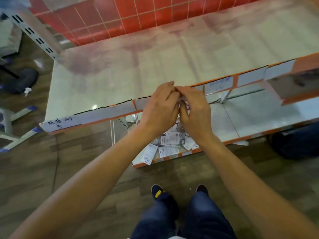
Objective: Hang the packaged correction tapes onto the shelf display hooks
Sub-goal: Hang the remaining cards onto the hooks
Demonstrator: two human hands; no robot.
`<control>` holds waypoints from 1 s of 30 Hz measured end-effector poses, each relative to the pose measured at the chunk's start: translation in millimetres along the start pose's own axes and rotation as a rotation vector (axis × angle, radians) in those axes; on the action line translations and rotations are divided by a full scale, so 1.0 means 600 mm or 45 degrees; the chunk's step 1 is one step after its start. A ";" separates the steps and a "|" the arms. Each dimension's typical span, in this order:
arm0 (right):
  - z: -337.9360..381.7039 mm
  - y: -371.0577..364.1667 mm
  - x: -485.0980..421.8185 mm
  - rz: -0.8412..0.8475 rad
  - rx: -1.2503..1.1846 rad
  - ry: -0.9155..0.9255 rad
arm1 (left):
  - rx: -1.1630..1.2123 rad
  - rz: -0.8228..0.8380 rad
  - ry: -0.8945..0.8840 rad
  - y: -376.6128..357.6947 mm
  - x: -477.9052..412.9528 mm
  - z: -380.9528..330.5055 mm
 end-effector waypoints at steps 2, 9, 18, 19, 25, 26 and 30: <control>-0.014 0.012 0.003 0.007 -0.015 0.015 | -0.039 -0.047 -0.012 -0.012 0.003 -0.020; -0.116 0.017 0.053 0.244 0.062 0.045 | -0.059 0.081 0.110 -0.131 0.060 -0.081; -0.303 -0.075 0.187 0.693 0.223 -0.264 | 0.200 0.650 0.409 -0.335 0.200 -0.095; -0.320 -0.090 0.205 0.759 0.265 -0.299 | 0.231 0.723 0.431 -0.354 0.219 -0.093; -0.423 -0.182 0.288 0.963 0.409 -0.394 | 0.240 0.964 0.518 -0.481 0.321 -0.059; -0.445 -0.202 0.296 0.968 0.421 -0.404 | 0.238 0.977 0.538 -0.505 0.336 -0.048; -0.542 -0.284 0.324 0.986 0.460 -0.440 | 0.195 1.058 0.608 -0.609 0.392 0.007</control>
Point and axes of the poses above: each hand's wrist, its own x-axis away from the middle knuckle, its own y-axis out of the back of the hand, z = x × y, the point moved 8 cm from there along -x, towards the middle knuckle, and after that the axes turned 13 degrees about -y, right-handed, at the moved point
